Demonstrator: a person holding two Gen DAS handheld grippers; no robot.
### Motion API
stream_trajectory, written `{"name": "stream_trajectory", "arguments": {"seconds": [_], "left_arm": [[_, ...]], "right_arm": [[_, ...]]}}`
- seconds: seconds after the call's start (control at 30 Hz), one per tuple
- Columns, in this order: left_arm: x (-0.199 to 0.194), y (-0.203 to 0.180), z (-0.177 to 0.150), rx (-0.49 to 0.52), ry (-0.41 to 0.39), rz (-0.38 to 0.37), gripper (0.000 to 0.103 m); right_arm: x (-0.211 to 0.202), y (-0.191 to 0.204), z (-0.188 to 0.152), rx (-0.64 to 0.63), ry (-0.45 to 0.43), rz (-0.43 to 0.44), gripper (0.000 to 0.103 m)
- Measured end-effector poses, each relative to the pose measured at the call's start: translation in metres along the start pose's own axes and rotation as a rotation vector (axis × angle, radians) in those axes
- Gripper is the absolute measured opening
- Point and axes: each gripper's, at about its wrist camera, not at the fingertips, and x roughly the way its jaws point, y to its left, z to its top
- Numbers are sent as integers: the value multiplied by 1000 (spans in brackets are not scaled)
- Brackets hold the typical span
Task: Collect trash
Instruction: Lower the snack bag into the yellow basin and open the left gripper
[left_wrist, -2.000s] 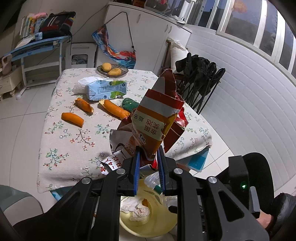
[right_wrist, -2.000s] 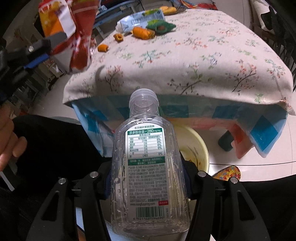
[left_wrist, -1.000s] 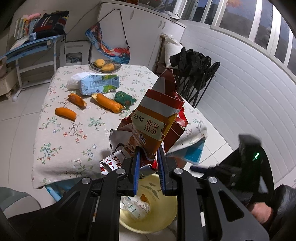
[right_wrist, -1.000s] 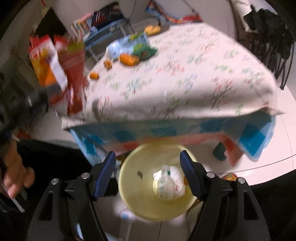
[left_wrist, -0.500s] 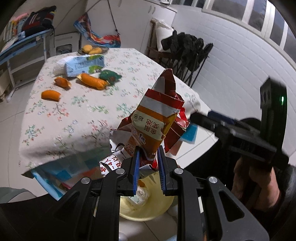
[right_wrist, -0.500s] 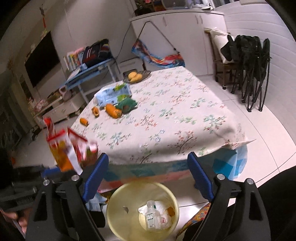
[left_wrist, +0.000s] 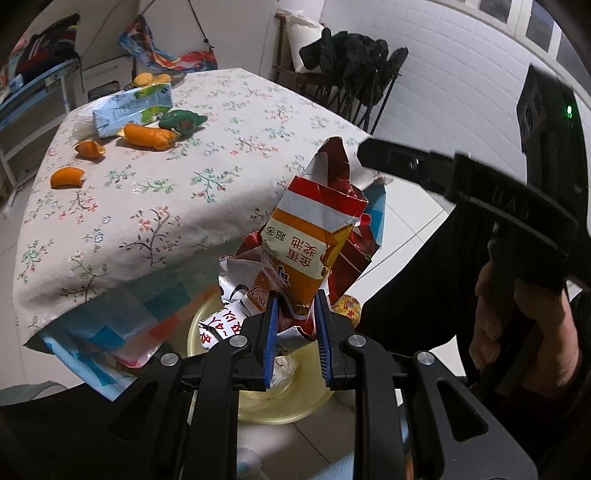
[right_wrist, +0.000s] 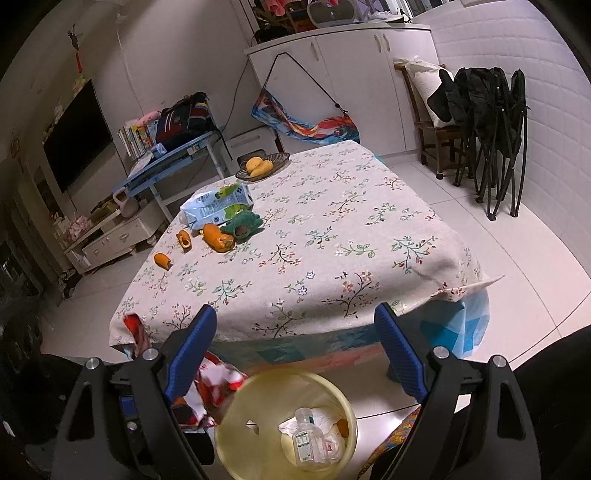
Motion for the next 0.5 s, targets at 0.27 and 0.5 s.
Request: {"name": "stream_trajectory", "arguments": {"seconds": [0.27,0.5], "left_arm": [[9,-6,-2,26,36,13,20],[15,-10,-4,49,62,36,30]], "right_arm": [[0,0,0,0,1,0,84],[1,0,-1,-1,4,0,84]]}}
